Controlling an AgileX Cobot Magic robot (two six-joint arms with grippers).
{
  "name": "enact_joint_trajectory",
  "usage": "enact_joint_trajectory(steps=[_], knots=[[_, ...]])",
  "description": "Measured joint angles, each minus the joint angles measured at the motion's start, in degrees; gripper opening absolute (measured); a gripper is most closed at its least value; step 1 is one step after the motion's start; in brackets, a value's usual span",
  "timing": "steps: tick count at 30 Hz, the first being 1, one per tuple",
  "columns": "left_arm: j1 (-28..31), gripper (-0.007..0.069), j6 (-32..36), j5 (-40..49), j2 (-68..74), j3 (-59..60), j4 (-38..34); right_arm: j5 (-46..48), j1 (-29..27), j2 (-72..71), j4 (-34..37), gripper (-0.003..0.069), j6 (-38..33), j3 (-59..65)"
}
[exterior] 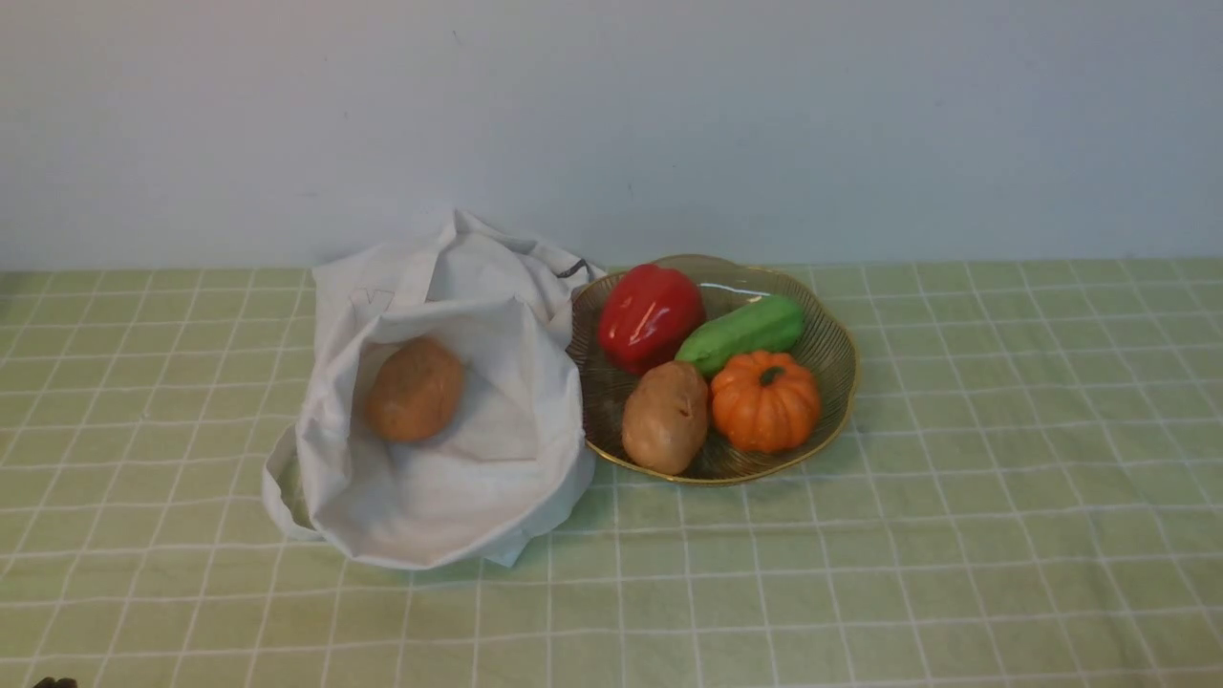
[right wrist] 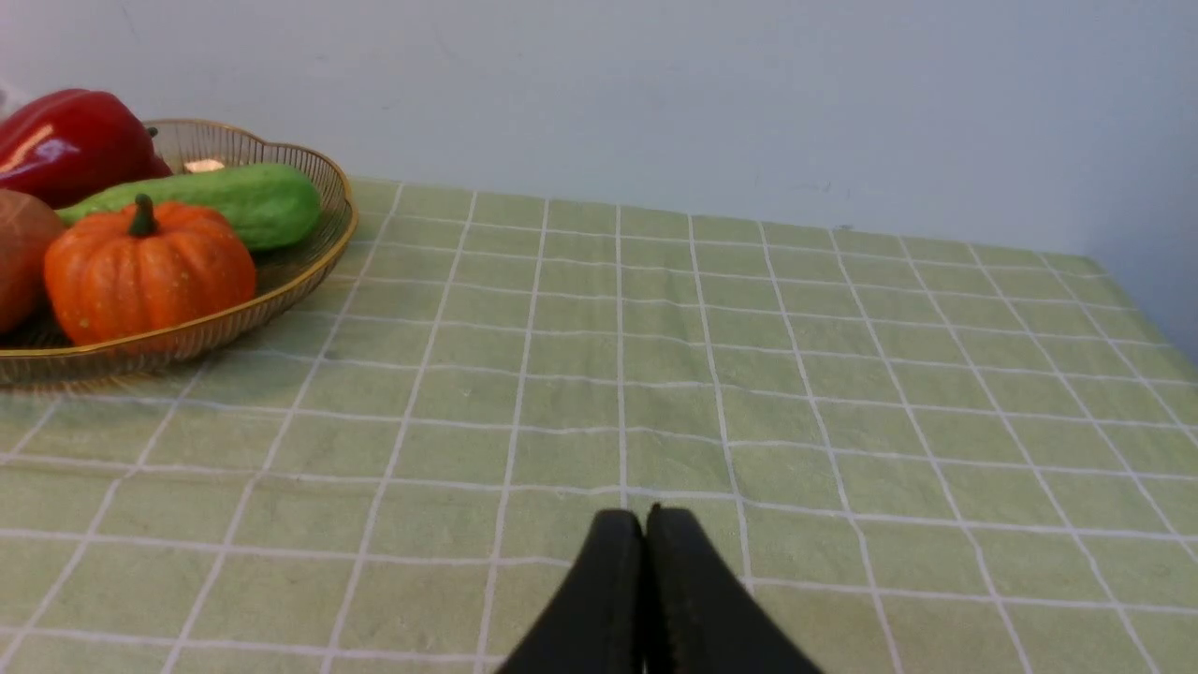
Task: Take vegetables from bag on green coffee tablecloth place on plate.
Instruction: 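Reach into the cloth bag and grasp the potato inside with the left gripper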
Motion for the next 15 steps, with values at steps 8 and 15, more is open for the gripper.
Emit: enact_joint_trajectory(steps=[8,15], knots=[[0.00,-0.0004,-5.36,0.02,0.00,0.00,-10.22,0.00,0.00,0.00,0.00,-0.0015,0.00,0.00],[0.00,-0.0004,-14.12,-1.02,0.00,0.00,-36.18,0.00,0.00,0.00,0.00,-0.0015,0.00,0.00]])
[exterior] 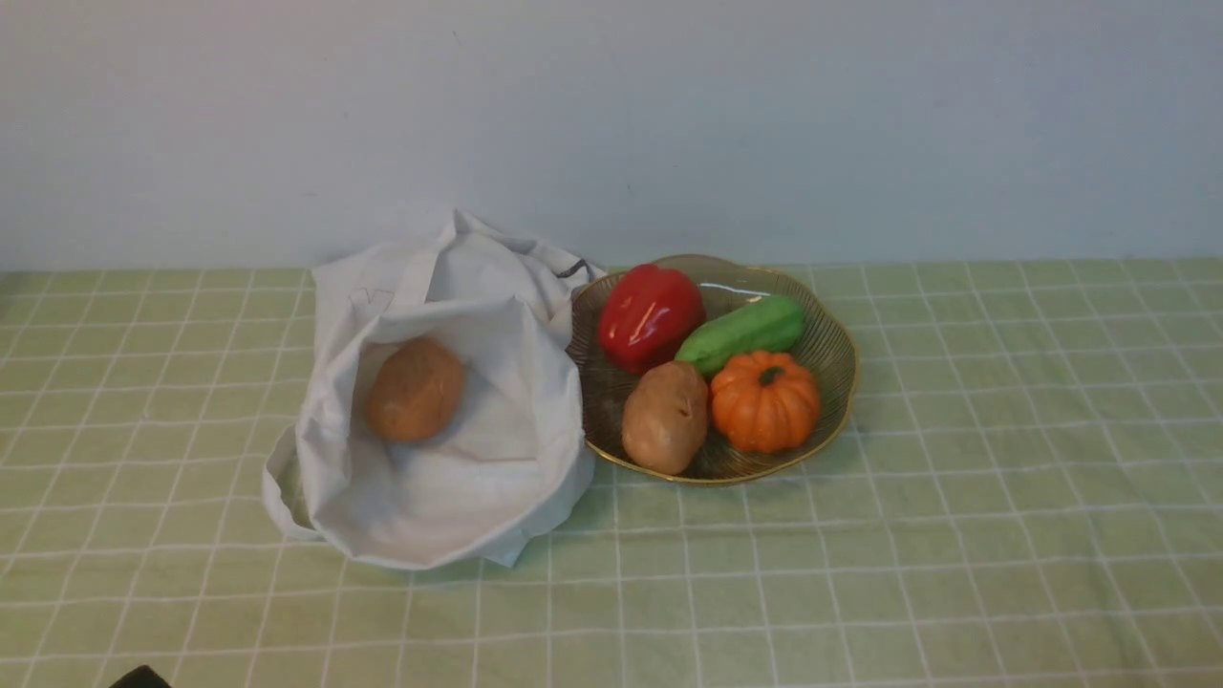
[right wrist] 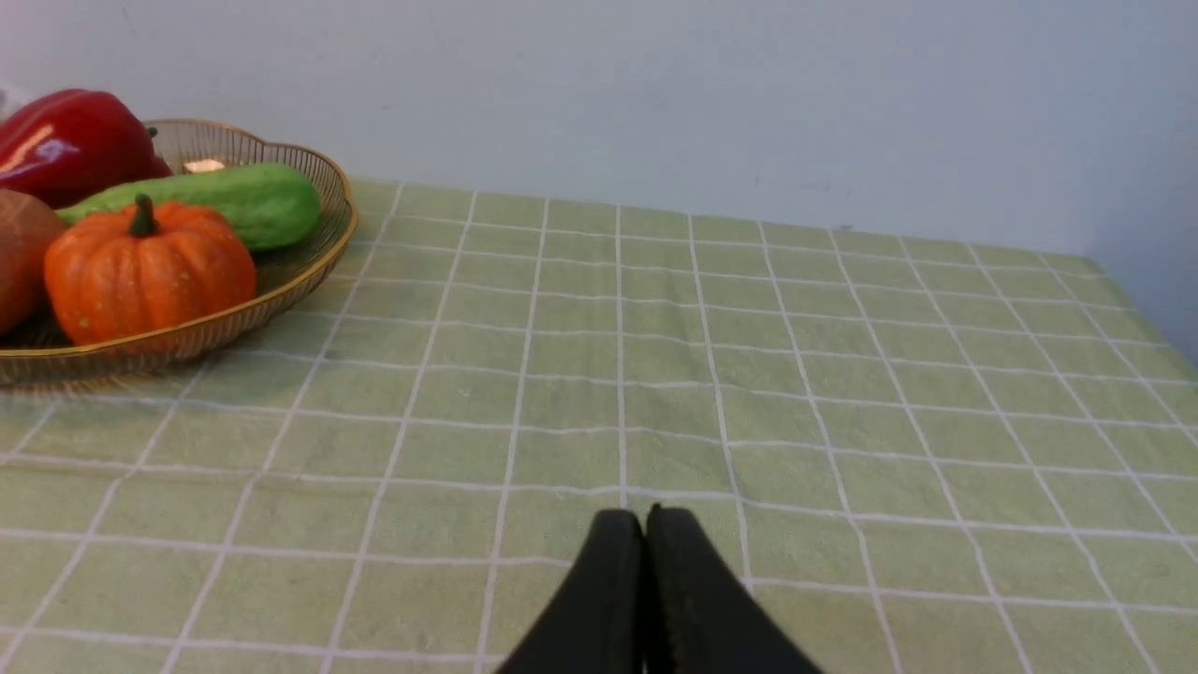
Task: Take vegetables from bag on green coffee tablecloth place on plate.
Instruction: 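Reach into the cloth bag and grasp the potato inside with the left gripper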
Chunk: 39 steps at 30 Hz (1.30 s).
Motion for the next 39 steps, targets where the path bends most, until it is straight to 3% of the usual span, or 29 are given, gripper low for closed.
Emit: enact_joint_trajectory(steps=[3,9,14,21,25,31,33,39], knots=[[0.00,-0.0004,-0.43,-2.42,0.00,0.00,-6.26,0.00,0.00,0.00,0.00,-0.0015,0.00,0.00],[0.00,-0.0004,1.64,-4.86,0.00,0.00,-6.98,0.00,0.00,0.00,0.00,-0.0015,0.00,0.00],[0.00,-0.0004,7.44,-7.32,0.00,0.00,-7.73,0.00,0.00,0.00,0.00,-0.0015,0.00,0.00],[0.00,-0.0004,17.99,-2.81,1.91,-5.52,-7.74,0.00,0.00,0.00,0.00,-0.0015,0.00,0.00],[0.00,-0.0004,21.56,2.69,10.68,-12.06,-7.32,0.00,0.00,0.00,0.00,-0.0015,0.00,0.00],[0.00,-0.0004,21.95,18.75,31.76,-21.93,-2.00,0.00,0.00,0.00,0.00,-0.0015,0.00,0.00],[0.00,-0.0004,23.16,26.65,46.04,-27.65,0.17,0.00,0.00,0.00,0.00,-0.0015,0.00,0.00],[-0.38,-0.0004,30.97,34.77,70.71,-39.97,-0.62,0.00,0.00,0.00,0.00,-0.0015,0.00,0.00]])
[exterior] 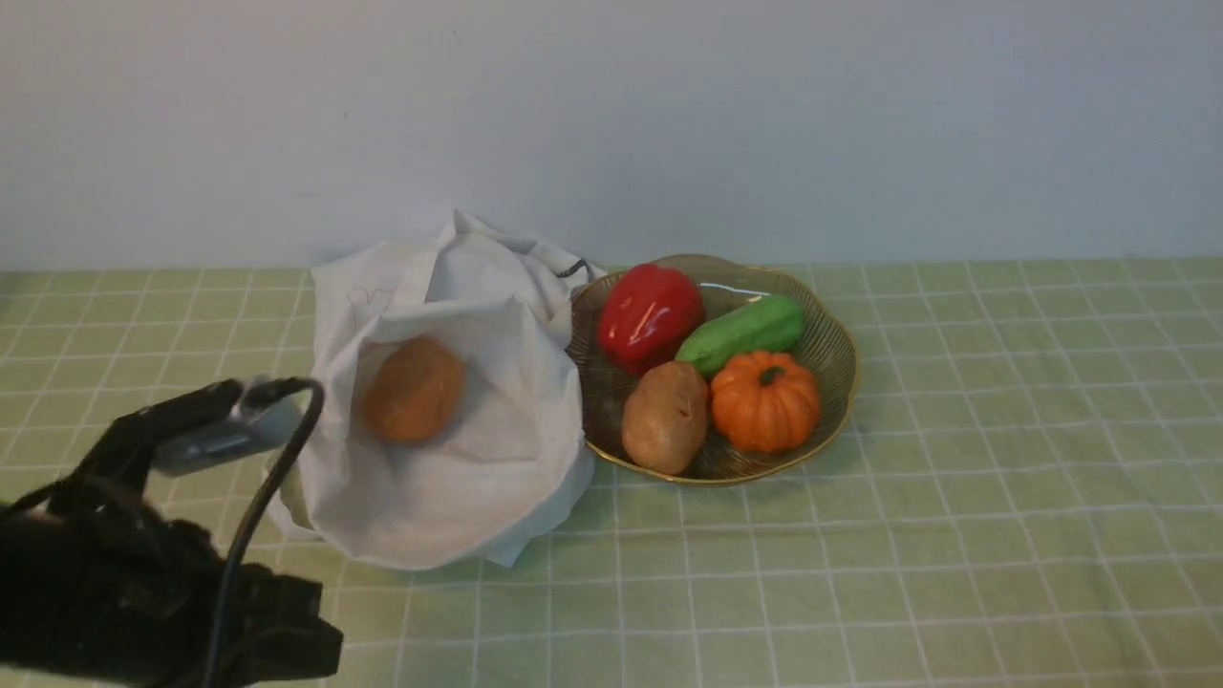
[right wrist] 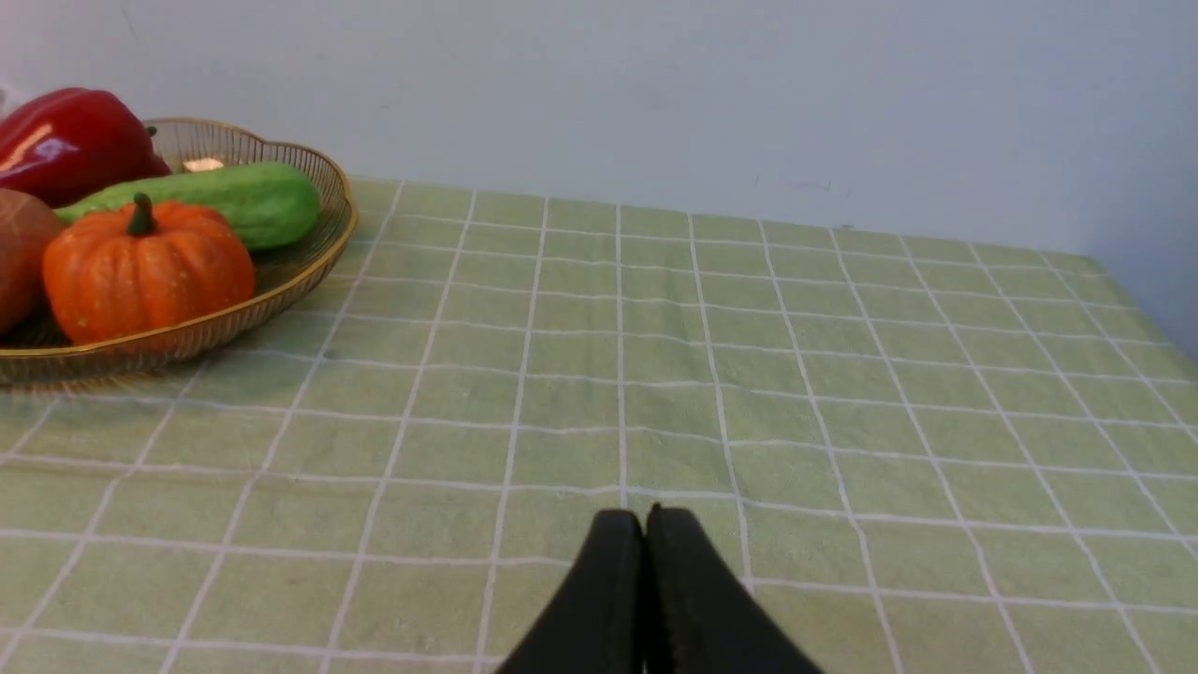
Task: Take vegetables from bag on green coffee tablecloth place on plate.
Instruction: 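Reach into the cloth bag and grasp the potato inside with the left gripper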
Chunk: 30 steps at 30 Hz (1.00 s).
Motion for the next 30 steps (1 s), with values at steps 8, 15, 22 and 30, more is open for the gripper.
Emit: enact_joint_trajectory(steps=[8,15,22,30], knots=[[-9.27,-0.0004,-5.43,-6.45,16.73,-16.43,6.71,0.00,0.00,0.00,0.00,-0.0015,0.00,0.00],[-14.47,0.0062,-25.24,-15.03,24.83,-27.53,28.72,0.00,0.00,0.00,0.00,-0.0015,0.00,0.00],[-18.23,0.0309,-30.33,-16.67,34.05,-36.88,41.93,0.00,0.00,0.00,0.00,-0.0015,0.00,0.00],[-18.28,0.0570,-37.12,-14.70,41.57,-42.67,54.02,0.00,0.00,0.00,0.00,-0.0015,0.00,0.00]])
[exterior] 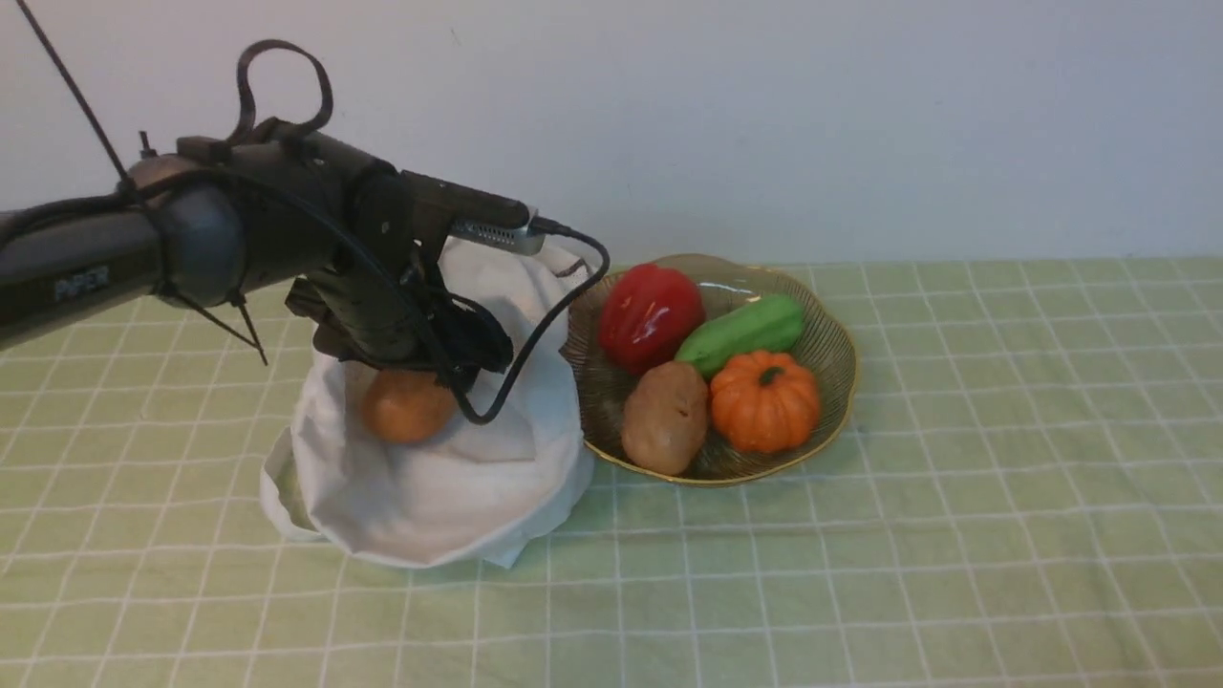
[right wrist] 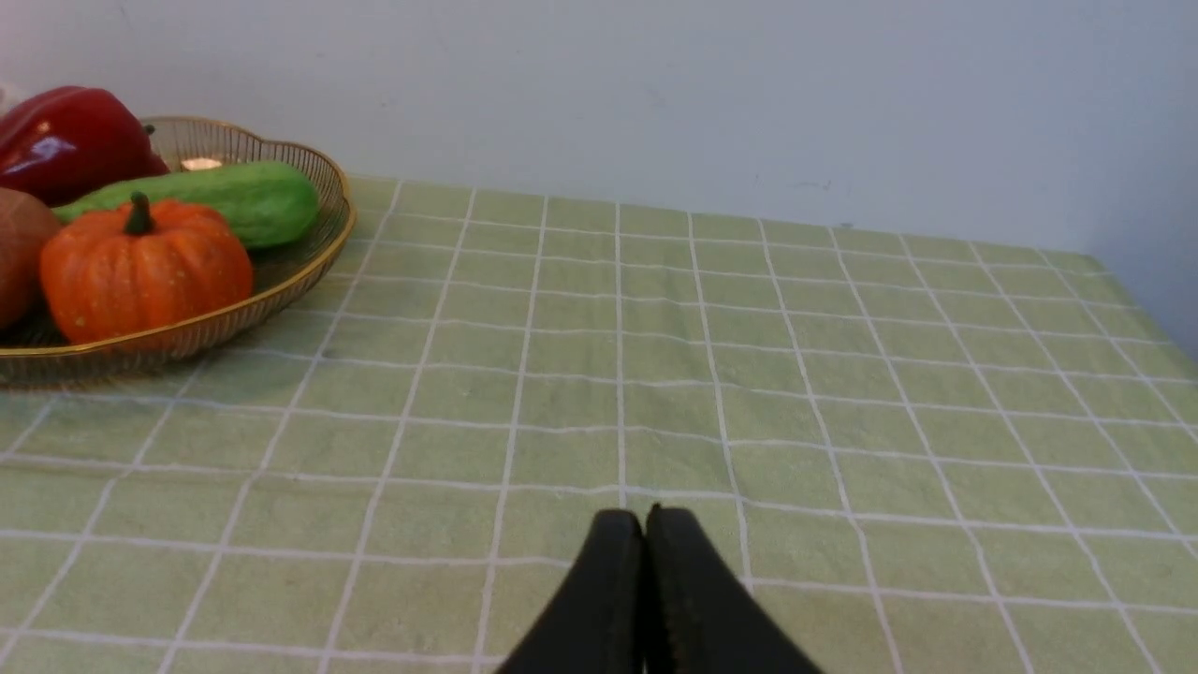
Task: Take vegetables from bag on green coffee tablecloth place on plate.
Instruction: 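Reach into the cloth bag and grasp the potato inside with the left gripper, then take the potato out of the bag and place it on the plate with the left gripper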
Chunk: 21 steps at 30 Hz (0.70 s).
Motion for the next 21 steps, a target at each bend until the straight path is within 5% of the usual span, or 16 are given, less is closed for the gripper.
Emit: enact_joint_trajectory(steps=[6,12,21], knots=[[0.00,0.0577,-2.35,-0.37,3.94,-0.11,6.37,0.00,0.00,0.00,0.00,-0.0015,0.00,0.00],[0.00,0.0455,-2.79,-1.11,5.51,-0.29,8.33,0.00,0.00,0.00,0.00,-0.0015,0.00,0.00],[-1.65,0.0457,0.24,7.89,2.83,-0.39,0.07,0.00,0.00,0.00,0.00,-0.0015,0.00,0.00]])
